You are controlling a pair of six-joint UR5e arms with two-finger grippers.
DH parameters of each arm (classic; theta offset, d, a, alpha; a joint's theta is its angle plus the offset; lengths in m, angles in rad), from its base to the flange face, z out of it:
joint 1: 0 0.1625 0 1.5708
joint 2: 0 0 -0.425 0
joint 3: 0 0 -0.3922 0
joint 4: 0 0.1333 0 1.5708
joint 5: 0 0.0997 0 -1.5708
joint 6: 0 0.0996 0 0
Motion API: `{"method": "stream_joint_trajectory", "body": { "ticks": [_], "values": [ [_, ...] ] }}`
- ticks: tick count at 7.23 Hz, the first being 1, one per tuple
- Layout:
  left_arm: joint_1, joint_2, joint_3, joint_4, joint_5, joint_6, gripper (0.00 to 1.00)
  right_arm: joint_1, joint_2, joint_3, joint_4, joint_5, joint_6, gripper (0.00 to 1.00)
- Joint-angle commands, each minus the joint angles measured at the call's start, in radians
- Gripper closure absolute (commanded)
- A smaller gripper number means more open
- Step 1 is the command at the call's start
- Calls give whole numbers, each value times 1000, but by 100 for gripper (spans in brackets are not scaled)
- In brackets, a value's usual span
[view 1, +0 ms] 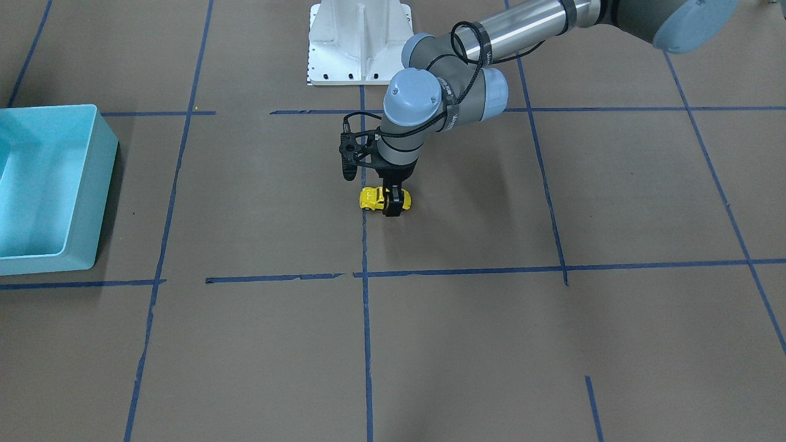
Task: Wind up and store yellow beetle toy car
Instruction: 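Close the left gripper on the yellow beetle car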
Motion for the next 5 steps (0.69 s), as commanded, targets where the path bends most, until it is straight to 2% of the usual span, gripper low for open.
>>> {"method": "stream_joint_trajectory", "body": {
  "ticks": [1,2,4,5],
  "values": [
    [-2,2,2,-25,0,-1,90,0,0,1,0,1,0,0],
    [-5,0,-3,-24,-2,-1,100,0,0,1,0,1,0,0],
    [-16,0,-9,-47,-2,3,100,0,0,1,0,0,0,0],
    [-18,2,-9,-106,-2,0,100,0,0,1,0,0,0,0]
  ]
}}
